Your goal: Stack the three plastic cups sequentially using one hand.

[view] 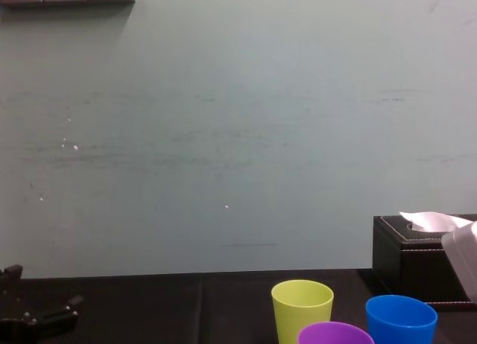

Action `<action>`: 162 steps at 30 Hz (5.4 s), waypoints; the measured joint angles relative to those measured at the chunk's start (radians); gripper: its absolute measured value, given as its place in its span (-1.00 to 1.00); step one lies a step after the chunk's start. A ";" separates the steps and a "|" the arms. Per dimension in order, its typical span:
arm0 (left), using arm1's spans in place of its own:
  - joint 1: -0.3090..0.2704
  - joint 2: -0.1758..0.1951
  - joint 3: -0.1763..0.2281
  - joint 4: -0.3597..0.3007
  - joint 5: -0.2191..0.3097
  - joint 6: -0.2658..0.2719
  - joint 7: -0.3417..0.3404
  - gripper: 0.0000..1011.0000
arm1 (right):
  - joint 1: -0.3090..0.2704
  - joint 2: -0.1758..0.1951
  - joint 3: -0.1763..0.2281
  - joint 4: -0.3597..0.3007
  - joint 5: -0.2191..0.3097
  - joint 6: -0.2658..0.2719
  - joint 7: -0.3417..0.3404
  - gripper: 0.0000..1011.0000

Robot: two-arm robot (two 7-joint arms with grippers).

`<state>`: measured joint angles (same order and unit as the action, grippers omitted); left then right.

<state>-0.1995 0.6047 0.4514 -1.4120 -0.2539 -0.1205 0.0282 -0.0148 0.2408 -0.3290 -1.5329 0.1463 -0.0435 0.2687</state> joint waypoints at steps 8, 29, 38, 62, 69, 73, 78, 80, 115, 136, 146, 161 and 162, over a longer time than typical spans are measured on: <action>0.000 0.000 0.000 0.000 0.000 0.000 0.000 1.00 | 0.000 0.002 0.000 -0.002 0.002 0.000 0.000 0.97; 0.000 0.000 0.000 0.000 0.000 0.000 0.000 1.00 | -0.006 0.010 0.011 -0.012 0.020 0.004 0.012 0.45; 0.000 0.000 0.000 0.000 0.000 0.000 0.000 1.00 | -0.030 0.060 0.051 -0.109 0.110 0.087 0.064 0.45; 0.000 0.000 0.000 0.000 0.000 0.000 0.000 1.00 | 0.108 0.099 0.024 -0.240 0.202 0.265 0.037 0.45; 0.000 0.000 0.000 0.000 0.000 0.000 0.000 1.00 | 0.178 0.063 -0.019 -0.186 0.174 0.280 0.002 0.45; 0.000 0.000 0.000 0.000 0.000 0.000 0.000 1.00 | 0.213 0.035 -0.038 -0.142 0.147 0.280 -0.020 0.45; 0.000 0.000 0.000 0.000 0.000 0.000 0.000 1.00 | 0.238 0.008 -0.042 -0.093 0.127 0.272 -0.038 0.45; 0.000 0.000 0.000 0.000 0.000 0.000 0.000 1.00 | 0.248 -0.004 -0.042 -0.066 0.116 0.265 -0.044 0.45; 0.000 0.000 0.000 0.000 0.000 0.000 0.000 1.00 | 0.278 -0.073 -0.012 0.091 0.027 0.195 -0.045 0.45; 0.000 0.000 0.000 0.000 0.000 0.000 0.000 1.00 | 0.263 -0.087 -0.003 0.110 -0.005 0.185 -0.041 0.45; 0.000 0.000 0.000 0.000 0.000 0.000 0.000 1.00 | 0.263 -0.086 -0.003 0.110 -0.005 0.186 -0.041 0.51; 0.000 0.000 0.000 0.000 0.000 0.000 0.000 1.00 | 0.264 -0.086 -0.004 0.109 -0.004 0.186 -0.042 0.99; 0.000 0.000 0.000 0.000 0.000 0.000 0.000 1.00 | 0.262 -0.085 -0.003 0.101 -0.004 0.183 -0.042 0.99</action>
<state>-0.1996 0.6047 0.4514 -1.4120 -0.2539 -0.1205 0.0283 0.2467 0.1562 -0.3325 -1.4322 0.1418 0.1398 0.2267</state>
